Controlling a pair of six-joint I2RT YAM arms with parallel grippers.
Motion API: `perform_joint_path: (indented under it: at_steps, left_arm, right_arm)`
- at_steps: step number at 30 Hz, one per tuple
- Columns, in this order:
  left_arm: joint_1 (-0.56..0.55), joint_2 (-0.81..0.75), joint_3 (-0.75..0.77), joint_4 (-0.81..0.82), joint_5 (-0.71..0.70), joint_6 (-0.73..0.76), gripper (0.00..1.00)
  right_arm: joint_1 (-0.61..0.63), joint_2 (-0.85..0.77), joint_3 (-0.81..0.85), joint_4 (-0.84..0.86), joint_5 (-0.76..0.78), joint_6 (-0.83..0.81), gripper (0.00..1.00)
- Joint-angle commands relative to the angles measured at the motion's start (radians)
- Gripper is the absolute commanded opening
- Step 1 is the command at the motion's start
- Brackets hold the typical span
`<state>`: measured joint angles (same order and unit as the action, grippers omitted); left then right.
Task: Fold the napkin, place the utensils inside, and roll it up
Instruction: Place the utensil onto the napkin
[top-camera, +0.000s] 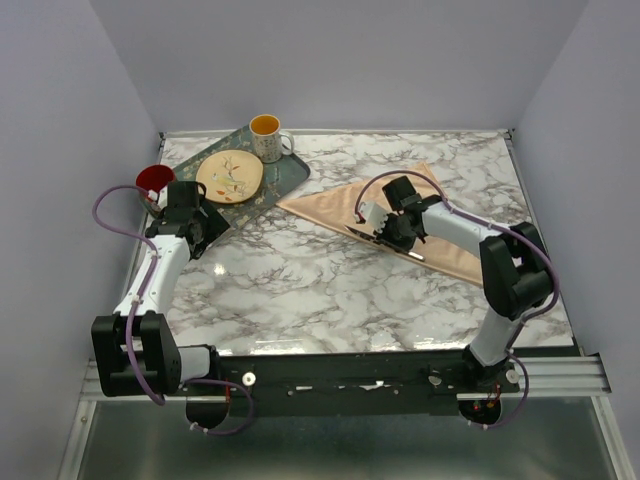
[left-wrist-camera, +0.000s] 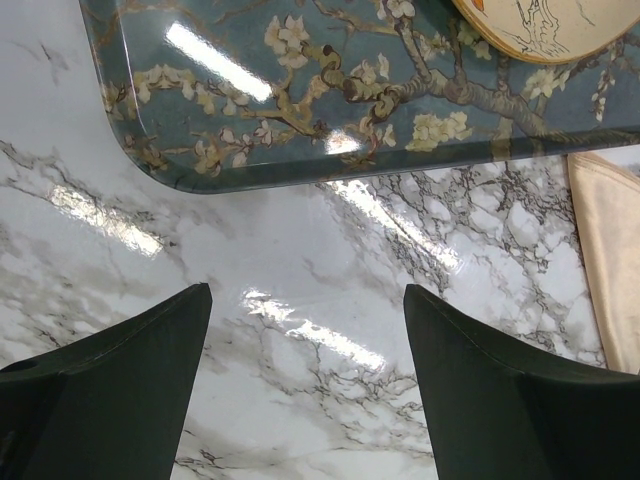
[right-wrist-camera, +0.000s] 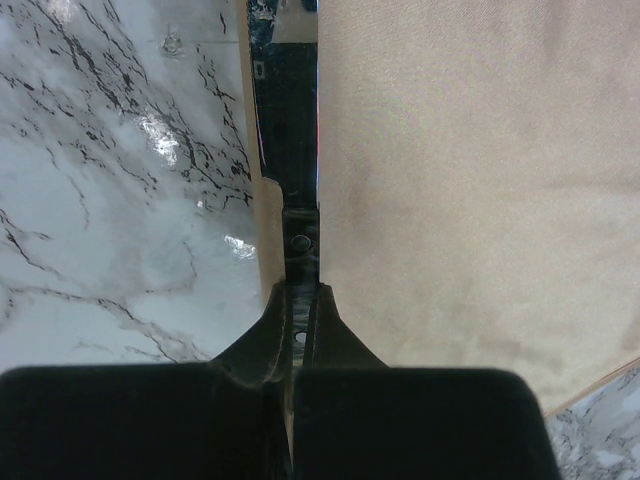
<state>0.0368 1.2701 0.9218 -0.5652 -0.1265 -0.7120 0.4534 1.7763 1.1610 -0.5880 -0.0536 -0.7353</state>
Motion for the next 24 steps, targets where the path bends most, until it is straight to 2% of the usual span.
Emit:
perform_joint_path:
  at_steps: [1,12,24]
  left_arm:
    - [-0.002,0.000,0.025,0.005,-0.010,0.016,0.88]
    - [-0.002,0.000,0.022,0.010,-0.005,0.016,0.88]
    - [-0.002,0.002,0.018,0.013,0.001,0.016,0.88]
  right_arm:
    - [0.005,0.026,0.009,0.022,-0.009,-0.018,0.01]
    - [0.004,0.069,0.045,0.022,0.041,-0.047,0.01]
    - [-0.007,0.031,0.057,0.016,0.038,-0.059,0.01]
